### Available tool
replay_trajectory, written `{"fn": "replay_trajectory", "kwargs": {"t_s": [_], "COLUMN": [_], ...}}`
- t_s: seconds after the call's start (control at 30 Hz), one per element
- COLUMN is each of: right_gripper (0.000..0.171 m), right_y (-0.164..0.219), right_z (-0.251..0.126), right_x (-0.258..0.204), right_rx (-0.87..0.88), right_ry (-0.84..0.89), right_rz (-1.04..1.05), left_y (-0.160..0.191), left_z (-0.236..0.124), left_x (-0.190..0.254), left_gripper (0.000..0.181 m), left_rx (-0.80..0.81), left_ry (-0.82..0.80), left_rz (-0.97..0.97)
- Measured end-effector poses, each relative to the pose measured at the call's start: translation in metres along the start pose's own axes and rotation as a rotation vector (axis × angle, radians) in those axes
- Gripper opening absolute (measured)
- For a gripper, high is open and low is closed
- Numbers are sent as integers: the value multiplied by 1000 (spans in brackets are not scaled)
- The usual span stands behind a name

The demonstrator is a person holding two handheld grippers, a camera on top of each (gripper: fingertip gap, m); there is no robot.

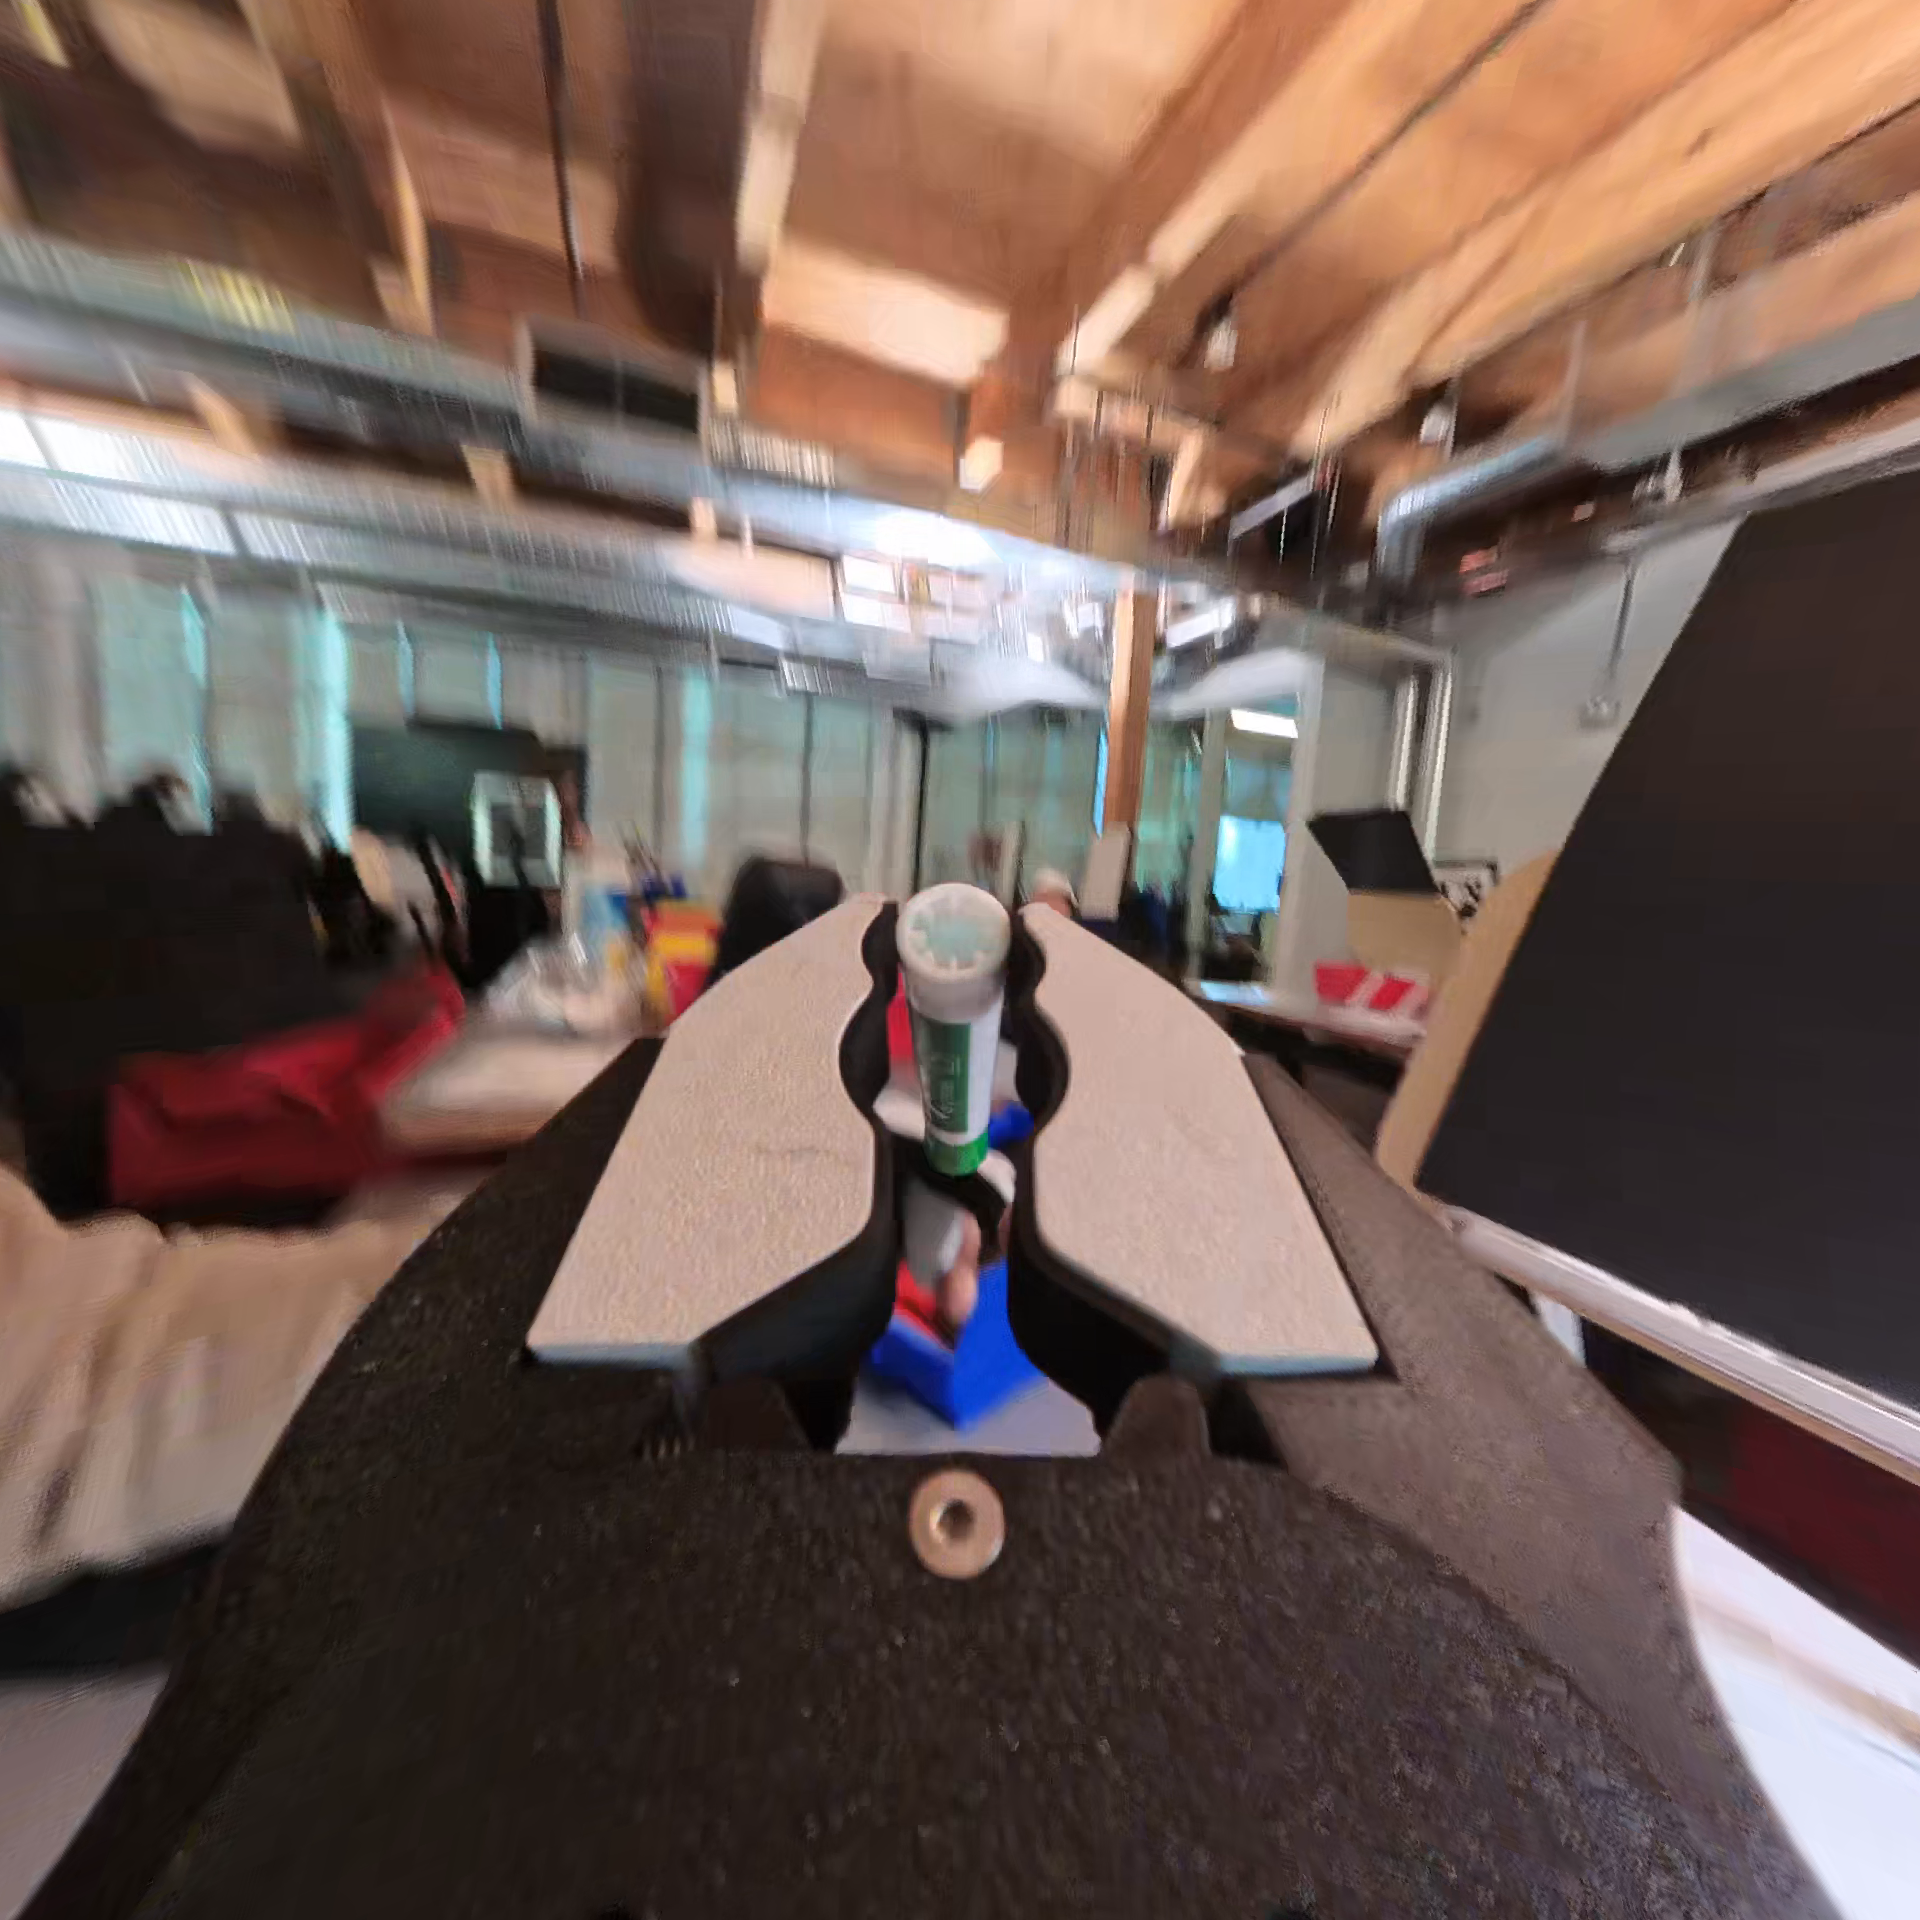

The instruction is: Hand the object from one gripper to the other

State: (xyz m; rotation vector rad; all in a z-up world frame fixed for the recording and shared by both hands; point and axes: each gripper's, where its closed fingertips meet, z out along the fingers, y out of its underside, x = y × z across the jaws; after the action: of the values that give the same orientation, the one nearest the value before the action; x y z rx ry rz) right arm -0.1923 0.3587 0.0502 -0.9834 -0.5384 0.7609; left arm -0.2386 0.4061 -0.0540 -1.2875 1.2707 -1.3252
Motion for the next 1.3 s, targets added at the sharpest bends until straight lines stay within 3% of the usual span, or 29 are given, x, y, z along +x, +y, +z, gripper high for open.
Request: {"fn": "replay_trajectory", "kwargs": {"t_s": [0.13,0.2,0.27,0.3,0.4,0.53,0.63,0.73,0.87,0.9,1.0,1.07,1.2,1.3], "right_gripper": [20,20,20,20,20,21,20,31,44,43,21,20,19,19], "right_y": [-26,-22,-8,0,24,79,111,131,160,165,175,173,130,104], "right_z": [-12,-11,-9,-7,0,4,1,-4,-3,-1,-1,0,3,0], "right_x": [4,3,2,0,-4,-15,-20,-20,-36,-35,-41,-37,-29,-24], "right_rx": [195,222,204,188,101,-218,-449,-604,-701,-704,-710,-686,-467,-343], "right_ry": [-43,-63,-71,-83,-137,-199,-185,-161,-203,-190,-196,-167,-184,-209], "right_rz": [225,298,343,354,392,253,46,-142,-149,-166,-140,-150,40,145], "left_y": [-28,-52,-69,-72,-75,-72,-58,-48,-32,-29,-24,-31,-42,-45], "left_z": [17,14,4,-1,-21,-38,-36,-29,-13,-10,-3,-6,-17,-15], "left_x": [34,49,49,44,33,23,20,23,25,25,24,20,21,28], "left_gripper": [60,48,20,20,19,19,19,18,18,18,19,19,37,37], "left_rx": [225,356,446,462,429,308,152,63,-12,-27,-25,42,124,171], "left_ry": [284,383,355,307,227,143,88,59,43,38,31,5,8,75], "left_rz": [-136,-156,-154,-143,-132,-121,-107,-96,-92,-88,-89,-52,2,-40]}}
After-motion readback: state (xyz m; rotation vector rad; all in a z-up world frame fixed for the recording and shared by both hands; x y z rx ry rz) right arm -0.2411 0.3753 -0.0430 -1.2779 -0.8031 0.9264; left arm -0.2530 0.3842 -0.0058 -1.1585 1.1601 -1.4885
